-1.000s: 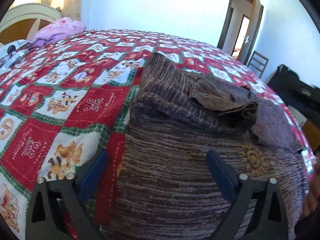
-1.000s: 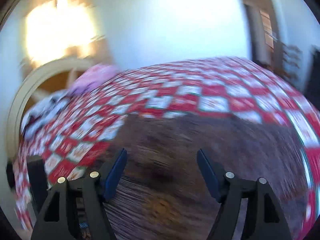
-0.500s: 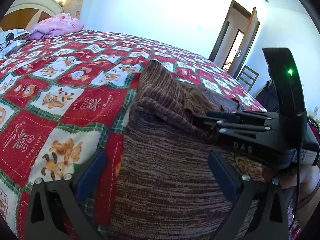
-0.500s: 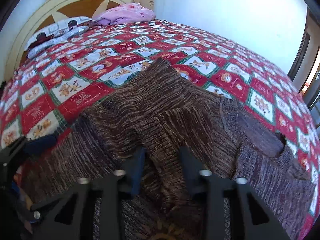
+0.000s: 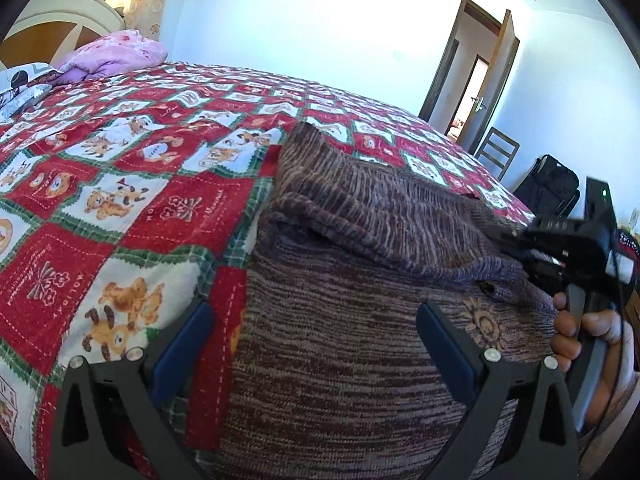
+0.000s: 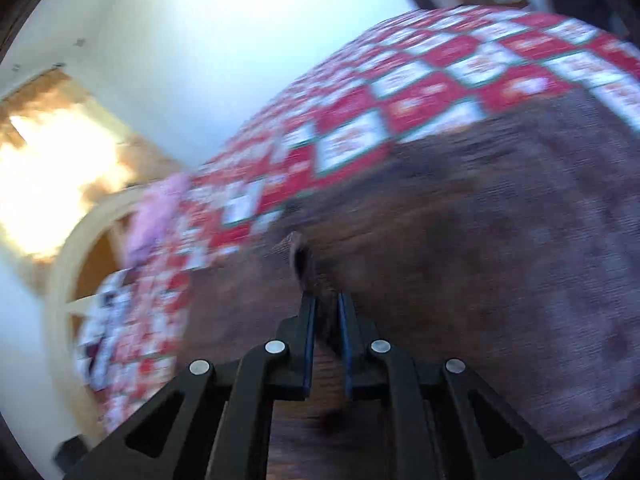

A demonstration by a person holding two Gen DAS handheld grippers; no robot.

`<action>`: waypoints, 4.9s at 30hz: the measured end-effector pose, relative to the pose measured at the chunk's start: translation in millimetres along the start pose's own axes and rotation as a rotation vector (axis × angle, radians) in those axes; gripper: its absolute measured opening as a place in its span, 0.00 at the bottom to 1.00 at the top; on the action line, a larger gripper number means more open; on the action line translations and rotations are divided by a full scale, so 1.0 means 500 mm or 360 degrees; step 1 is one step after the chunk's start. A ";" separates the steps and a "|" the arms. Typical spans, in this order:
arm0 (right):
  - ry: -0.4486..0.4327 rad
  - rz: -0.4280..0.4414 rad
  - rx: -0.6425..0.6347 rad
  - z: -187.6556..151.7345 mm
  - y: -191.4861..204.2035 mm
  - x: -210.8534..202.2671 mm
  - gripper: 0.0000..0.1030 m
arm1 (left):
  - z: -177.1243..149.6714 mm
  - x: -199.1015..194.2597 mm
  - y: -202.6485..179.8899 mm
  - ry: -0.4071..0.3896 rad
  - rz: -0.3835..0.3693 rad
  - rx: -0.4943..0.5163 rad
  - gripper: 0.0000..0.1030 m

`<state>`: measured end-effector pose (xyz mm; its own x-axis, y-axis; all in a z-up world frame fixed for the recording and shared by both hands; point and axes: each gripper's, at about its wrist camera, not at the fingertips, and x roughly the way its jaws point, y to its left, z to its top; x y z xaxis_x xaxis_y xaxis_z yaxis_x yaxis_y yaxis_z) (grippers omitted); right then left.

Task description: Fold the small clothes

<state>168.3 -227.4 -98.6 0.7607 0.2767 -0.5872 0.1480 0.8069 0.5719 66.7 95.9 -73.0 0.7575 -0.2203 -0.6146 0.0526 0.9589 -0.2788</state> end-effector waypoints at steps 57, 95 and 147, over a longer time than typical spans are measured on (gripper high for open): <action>0.0489 0.0460 -0.1007 -0.526 0.255 -0.329 0.54 | -0.061 -0.350 0.178 0.0042 0.0069 0.0352 1.00; 0.0805 0.0747 -0.0641 -0.421 0.187 -0.239 0.08 | -0.136 -0.267 -0.040 0.0169 -0.0573 0.1849 1.00; 0.0281 0.0182 0.0095 -0.286 -0.159 -0.613 0.04 | -0.045 -0.249 -0.044 0.0280 -0.1150 0.0958 0.15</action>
<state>-167.2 -302.0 -45.9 0.6531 0.4557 -0.6048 0.1085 0.7342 0.6702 -43.3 98.0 -7.1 0.3047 -0.7716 -0.5584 0.8320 0.5011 -0.2383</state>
